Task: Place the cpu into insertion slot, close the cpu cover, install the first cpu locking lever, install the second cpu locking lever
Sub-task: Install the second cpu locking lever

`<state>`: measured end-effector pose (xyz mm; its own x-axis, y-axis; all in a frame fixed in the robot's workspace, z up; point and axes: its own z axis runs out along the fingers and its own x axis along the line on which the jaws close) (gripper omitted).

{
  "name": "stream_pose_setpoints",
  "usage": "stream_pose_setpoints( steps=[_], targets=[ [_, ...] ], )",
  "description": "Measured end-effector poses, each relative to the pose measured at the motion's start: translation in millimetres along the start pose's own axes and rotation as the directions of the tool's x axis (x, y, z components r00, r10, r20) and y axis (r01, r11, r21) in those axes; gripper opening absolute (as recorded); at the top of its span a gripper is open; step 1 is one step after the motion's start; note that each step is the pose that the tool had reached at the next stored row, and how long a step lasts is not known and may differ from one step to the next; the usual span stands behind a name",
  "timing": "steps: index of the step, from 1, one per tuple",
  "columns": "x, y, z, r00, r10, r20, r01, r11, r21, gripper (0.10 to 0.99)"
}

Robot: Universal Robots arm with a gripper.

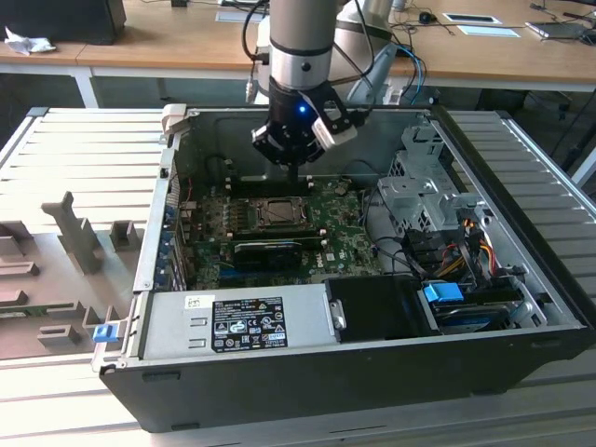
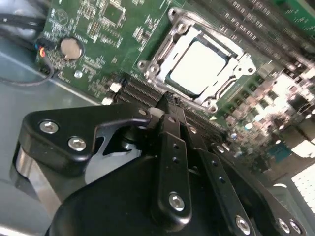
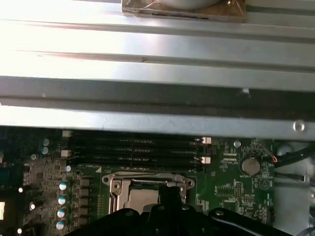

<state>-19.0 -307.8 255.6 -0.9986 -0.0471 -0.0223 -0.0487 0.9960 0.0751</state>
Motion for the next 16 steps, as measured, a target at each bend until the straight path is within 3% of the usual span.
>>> stream_pose_setpoints(
  steps=[2,3,4,7,13,16],
  targets=[
    [0.7,-15.3,-0.8,1.0,0.0,-0.0004,0.0,1.0,0.0,0.106],
    [1.1,-23.5,-0.9,1.0,0.0,-0.0072,0.0,1.0,0.0,0.106],
    [1.4,-29.3,0.0,0.9999,0.001,-0.0162,-0.001,1.0,-0.002,0.106],
    [2.2,-42.9,2.5,0.9998,0.001,-0.0178,-0.001,1.0,-0.01,0.106],
    [4.5,-59.4,7.4,0.9998,-0.003,-0.0178,0.003,0.9998,-0.02,0.106],
    [13.2,-63.8,9.2,0.9997,-0.016,-0.0179,0.016,0.9993,-0.033,0.106]
  ],
)
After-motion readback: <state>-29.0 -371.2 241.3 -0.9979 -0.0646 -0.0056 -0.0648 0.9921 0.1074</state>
